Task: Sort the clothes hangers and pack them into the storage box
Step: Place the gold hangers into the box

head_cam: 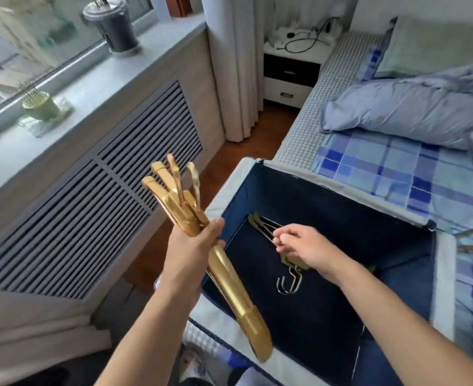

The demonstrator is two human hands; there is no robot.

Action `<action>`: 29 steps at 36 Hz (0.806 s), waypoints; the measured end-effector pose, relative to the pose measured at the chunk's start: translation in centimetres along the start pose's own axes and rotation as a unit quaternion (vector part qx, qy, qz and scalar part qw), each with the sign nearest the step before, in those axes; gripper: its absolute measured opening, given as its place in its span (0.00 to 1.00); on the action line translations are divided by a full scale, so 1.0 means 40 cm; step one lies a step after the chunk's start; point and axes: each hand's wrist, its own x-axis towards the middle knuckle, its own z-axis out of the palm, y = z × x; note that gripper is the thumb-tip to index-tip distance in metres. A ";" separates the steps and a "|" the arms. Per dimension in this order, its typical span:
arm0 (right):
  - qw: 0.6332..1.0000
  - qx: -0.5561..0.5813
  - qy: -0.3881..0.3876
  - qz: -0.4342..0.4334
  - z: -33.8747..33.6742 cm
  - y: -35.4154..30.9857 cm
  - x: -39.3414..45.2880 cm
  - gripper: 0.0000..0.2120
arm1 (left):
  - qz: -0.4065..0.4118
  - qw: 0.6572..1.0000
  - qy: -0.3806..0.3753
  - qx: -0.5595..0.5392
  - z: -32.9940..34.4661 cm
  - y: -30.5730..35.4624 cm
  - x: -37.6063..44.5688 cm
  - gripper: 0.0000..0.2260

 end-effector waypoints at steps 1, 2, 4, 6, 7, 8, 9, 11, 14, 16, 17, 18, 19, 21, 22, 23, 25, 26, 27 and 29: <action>0.998 0.039 0.013 -0.038 -0.014 -0.051 -0.040 0.10 | 0.011 1.000 -0.021 0.000 0.014 0.012 -0.009 0.11; 0.995 0.066 0.024 -0.076 -0.025 -0.100 -0.078 0.11 | 0.024 0.999 -0.045 0.000 0.028 0.023 -0.017 0.11; 0.984 0.073 0.056 -0.150 -0.045 -0.176 -0.136 0.14 | 0.047 0.994 -0.095 0.009 0.057 0.050 -0.030 0.10; 0.970 0.017 0.105 -0.219 -0.059 -0.224 -0.168 0.16 | 0.059 0.986 -0.152 0.031 0.077 0.081 -0.034 0.11; 0.960 -0.031 0.130 -0.246 -0.066 -0.243 -0.180 0.17 | 0.057 0.980 -0.187 0.041 0.083 0.096 -0.031 0.12; 0.946 -0.088 0.152 -0.272 -0.076 -0.261 -0.189 0.19 | 0.046 0.972 -0.226 0.044 0.090 0.117 -0.023 0.12; 0.927 -0.154 0.166 -0.299 -0.082 -0.274 -0.190 0.22 | 0.019 0.964 -0.264 0.037 0.089 0.135 -0.014 0.13; 0.868 -0.293 0.197 -0.349 -0.105 -0.294 -0.196 0.30 | -0.041 0.936 -0.349 0.031 0.086 0.179 0.006 0.16; 0.787 -0.446 0.193 -0.381 -0.125 -0.304 -0.187 0.40 | -0.076 0.879 -0.465 0.070 0.075 0.225 0.026 0.19; 0.756 -0.495 0.189 -0.385 -0.127 -0.307 -0.186 0.41 | -0.077 0.840 -0.526 0.107 0.068 0.241 0.027 0.21; 0.746 -0.504 0.190 -0.392 -0.125 -0.309 -0.187 0.39 | -0.081 0.820 -0.554 0.123 0.065 0.245 0.023 0.21; 0.743 -0.503 0.188 -0.399 -0.120 -0.310 -0.190 0.36 | -0.085 0.800 -0.577 0.137 0.062 0.245 0.019 0.20; 0.750 -0.491 0.183 -0.402 -0.114 -0.308 -0.190 0.32 | -0.089 0.783 -0.596 0.155 0.057 0.246 0.014 0.19; 0.778 -0.466 0.160 -0.390 -0.098 -0.300 -0.191 0.26 | -0.102 0.758 -0.616 0.191 0.045 0.245 0.012 0.18; 0.789 -0.463 0.146 -0.377 -0.090 -0.292 -0.191 0.23 | -0.112 0.751 -0.617 0.206 0.038 0.242 0.014 0.18; 0.797 -0.462 0.134 -0.365 -0.081 -0.282 -0.191 0.20 | -0.123 0.751 -0.610 0.222 0.030 0.239 0.015 0.18; 0.811 -0.462 0.117 -0.339 -0.065 -0.258 -0.189 0.13 | -0.127 0.759 -0.571 0.286 0.019 0.238 0.016 0.20; 0.814 -0.463 0.115 -0.332 -0.058 -0.244 -0.187 0.11 | -0.101 0.757 -0.543 0.348 0.017 0.238 0.016 0.19; 0.814 -0.467 0.116 -0.324 -0.052 -0.229 -0.183 0.09 | -0.048 0.739 -0.511 0.435 0.015 0.238 0.015 0.16; 0.823 -0.471 0.119 -0.293 -0.042 -0.197 -0.179 0.09 | 0.074 0.680 -0.439 0.582 0.006 0.231 0.011 0.14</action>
